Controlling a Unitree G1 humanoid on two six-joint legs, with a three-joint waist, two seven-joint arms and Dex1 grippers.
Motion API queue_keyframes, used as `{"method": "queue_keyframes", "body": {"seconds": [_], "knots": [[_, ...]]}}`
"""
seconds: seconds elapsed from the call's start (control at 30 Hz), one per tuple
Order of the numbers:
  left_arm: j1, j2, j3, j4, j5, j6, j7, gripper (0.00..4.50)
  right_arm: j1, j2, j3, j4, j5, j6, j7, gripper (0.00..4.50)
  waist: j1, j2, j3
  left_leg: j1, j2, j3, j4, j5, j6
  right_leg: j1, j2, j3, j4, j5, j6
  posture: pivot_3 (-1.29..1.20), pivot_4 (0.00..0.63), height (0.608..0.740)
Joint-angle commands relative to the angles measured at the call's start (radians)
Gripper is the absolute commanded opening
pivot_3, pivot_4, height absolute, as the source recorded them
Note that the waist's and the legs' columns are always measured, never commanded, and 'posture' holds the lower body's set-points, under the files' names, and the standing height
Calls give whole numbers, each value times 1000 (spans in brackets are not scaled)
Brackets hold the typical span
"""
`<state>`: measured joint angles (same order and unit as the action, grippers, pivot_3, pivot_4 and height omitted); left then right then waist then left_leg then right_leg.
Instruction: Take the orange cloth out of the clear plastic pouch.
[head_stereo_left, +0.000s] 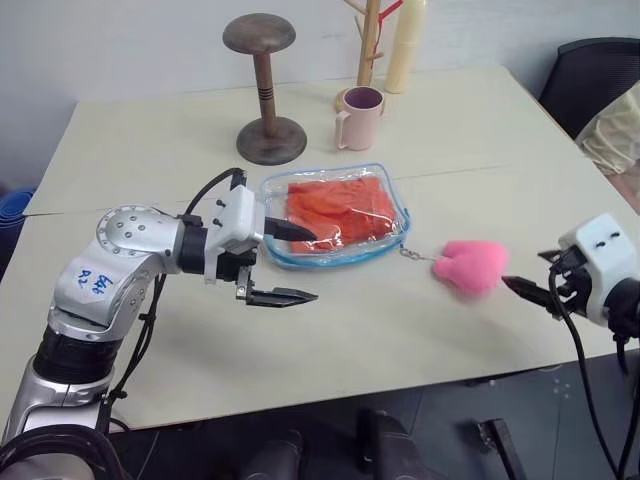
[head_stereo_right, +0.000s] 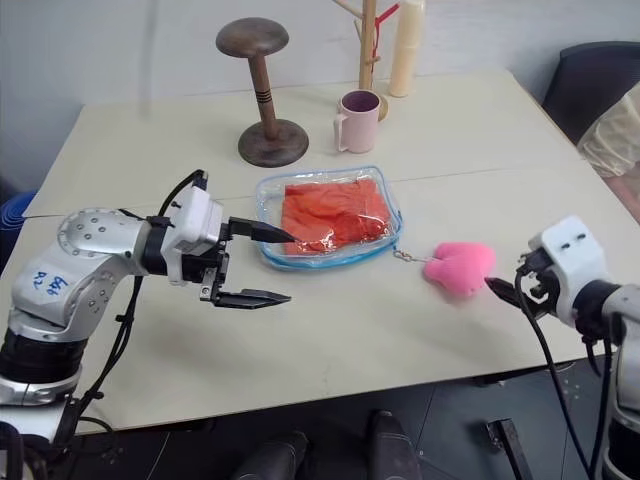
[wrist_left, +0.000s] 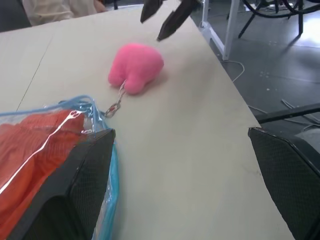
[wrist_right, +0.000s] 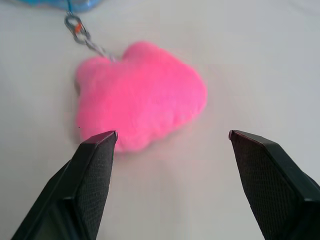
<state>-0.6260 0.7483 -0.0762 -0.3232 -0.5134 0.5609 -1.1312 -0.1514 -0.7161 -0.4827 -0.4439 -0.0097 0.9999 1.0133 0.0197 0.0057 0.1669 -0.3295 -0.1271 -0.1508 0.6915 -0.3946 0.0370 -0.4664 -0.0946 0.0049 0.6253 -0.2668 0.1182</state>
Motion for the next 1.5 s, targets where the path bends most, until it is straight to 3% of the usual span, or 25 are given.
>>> {"method": "queue_keyframes", "body": {"seconds": [0.03,0.27,0.3,0.37,0.63,0.7,0.87,0.97,1.27,1.4,1.5], "knots": [[-29,-7,1,9,0,-17,-7,4500,-54,72,3,62,103,-13,-55,3743,-1,0,0,1,0,1,0,0,0,0,0,0,0,0,0,0,150,740],[-39,-15,-2,12,3,-15,-6,4500,-131,155,33,203,224,1,-148,3743,7,1,0,1,-1,0,2,0,0,0,0,0,0,0,0,0,150,740],[-38,-14,0,10,3,-14,-5,4500,-125,146,51,215,222,-18,-160,3571,7,1,0,0,-1,-2,2,0,0,0,-1,-1,0,0,0,0,150,740],[-35,-10,5,9,2,-12,-4,4500,-115,134,66,221,240,-32,-167,3153,6,1,0,-1,-1,-2,3,0,0,0,-1,-1,1,0,0,0,150,740],[-26,-6,13,10,4,-15,1,4500,-83,89,67,182,333,-35,-180,409,5,1,0,-1,-1,-2,3,0,0,0,0,-1,0,0,0,0,150,740],[-26,-7,13,14,6,-19,1,4500,-71,72,60,164,362,-34,-171,21,5,1,0,-1,-1,-2,3,0,0,0,0,-1,0,0,0,0,150,740],[-26,-9,16,17,7,-20,5,4500,-25,14,48,54,498,-58,-70,21,7,1,0,-1,-1,-2,4,0,0,0,-1,-1,0,0,0,0,150,740],[-28,-11,15,16,7,-19,10,4500,-22,-5,142,-33,552,-63,-39,21,7,0,0,-1,-1,-2,4,0,0,0,-1,-1,-1,0,0,0,150,740],[-34,-23,1,20,22,-23,29,4500,-182,51,612,60,327,-240,-152,21,6,0,0,-1,0,-2,5,-1,-1,0,0,-2,0,0,0,0,150,740],[-32,-47,-30,33,63,-44,52,4500,-197,78,683,122,269,-301,-187,21,8,0,0,-4,-1,-4,7,-1,-1,0,-1,-4,-1,0,0,0,150,740],[-36,-73,-69,51,117,-96,63,4500,-207,99,677,126,274,-282,-210,580,6,0,0,-4,-1,-4,7,-1,-1,0,-1,-4,-1,1,1,0,150,740]]}}
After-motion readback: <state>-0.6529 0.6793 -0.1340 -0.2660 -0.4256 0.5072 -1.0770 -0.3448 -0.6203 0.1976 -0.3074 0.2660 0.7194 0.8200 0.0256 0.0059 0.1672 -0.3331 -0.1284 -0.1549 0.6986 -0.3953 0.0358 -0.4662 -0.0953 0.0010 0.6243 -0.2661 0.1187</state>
